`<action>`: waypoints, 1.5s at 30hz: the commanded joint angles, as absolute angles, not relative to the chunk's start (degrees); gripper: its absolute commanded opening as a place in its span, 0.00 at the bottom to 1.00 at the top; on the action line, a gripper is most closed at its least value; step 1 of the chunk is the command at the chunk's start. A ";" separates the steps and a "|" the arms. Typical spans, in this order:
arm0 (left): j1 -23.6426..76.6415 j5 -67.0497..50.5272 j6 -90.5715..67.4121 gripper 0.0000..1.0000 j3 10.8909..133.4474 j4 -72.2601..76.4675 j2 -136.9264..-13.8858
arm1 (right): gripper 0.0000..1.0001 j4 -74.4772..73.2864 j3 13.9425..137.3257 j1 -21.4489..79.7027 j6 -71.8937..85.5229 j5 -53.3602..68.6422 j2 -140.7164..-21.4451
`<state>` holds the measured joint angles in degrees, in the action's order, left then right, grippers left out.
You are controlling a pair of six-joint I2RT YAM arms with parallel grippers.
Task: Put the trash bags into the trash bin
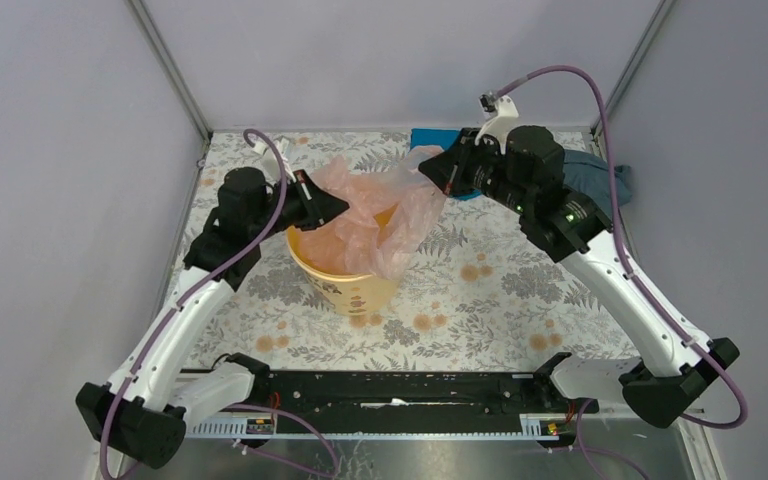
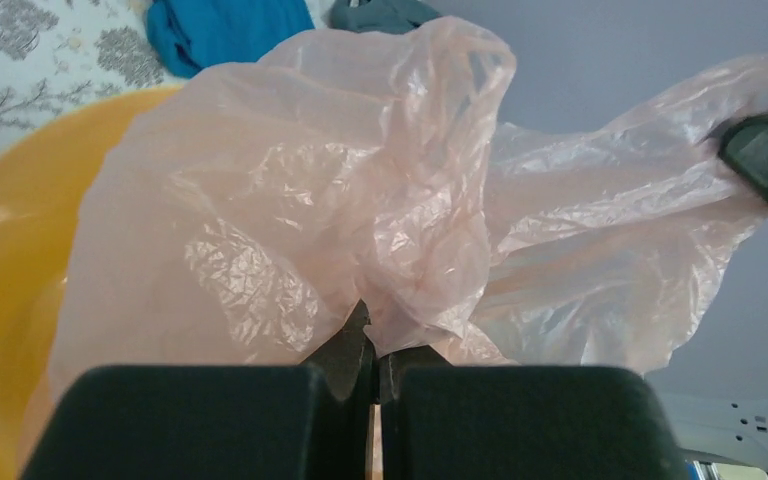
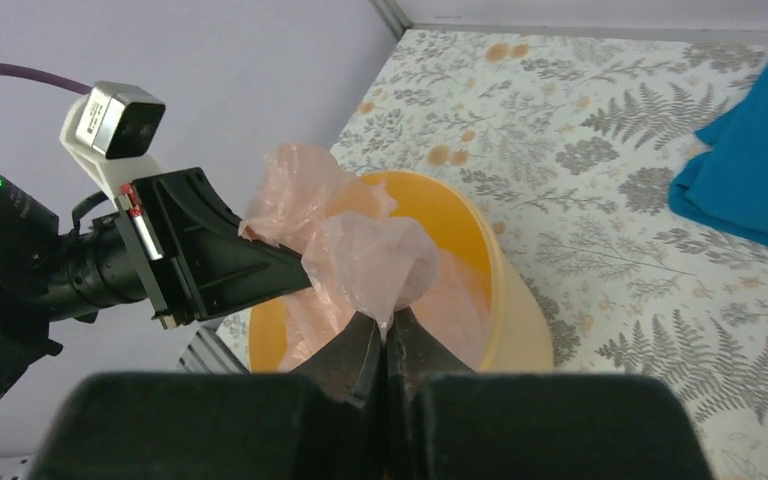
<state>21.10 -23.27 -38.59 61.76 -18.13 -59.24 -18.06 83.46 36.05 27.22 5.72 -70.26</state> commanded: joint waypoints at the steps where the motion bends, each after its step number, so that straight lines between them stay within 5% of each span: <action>1: 21.12 -18.59 -36.70 0.00 59.18 -19.45 -50.68 | 0.00 -13.64 84.17 37.85 29.05 14.82 -74.89; 9: 21.01 2.10 -34.02 0.00 54.37 -38.27 -37.78 | 0.00 -8.69 83.16 41.84 29.66 11.49 -81.39; 13: 21.01 2.80 -35.21 0.00 54.04 -37.73 -37.53 | 0.00 -11.41 82.72 39.33 26.07 1.86 -80.03; 17: 21.01 4.22 -36.83 0.00 52.76 -36.72 -40.23 | 0.00 -9.27 79.03 33.48 29.50 9.45 -79.26; 27: 21.00 -8.72 -40.18 0.00 42.63 -16.18 -45.82 | 0.02 -8.88 74.35 31.99 29.31 7.76 -76.30; 35: 21.07 -16.77 -40.49 0.00 48.76 -6.98 -55.34 | 0.05 -12.53 74.74 26.59 26.17 4.48 -73.13; 45: 21.07 -13.55 -31.15 0.00 58.16 -23.54 -52.81 | 0.15 -20.12 77.91 25.35 19.37 9.87 -72.03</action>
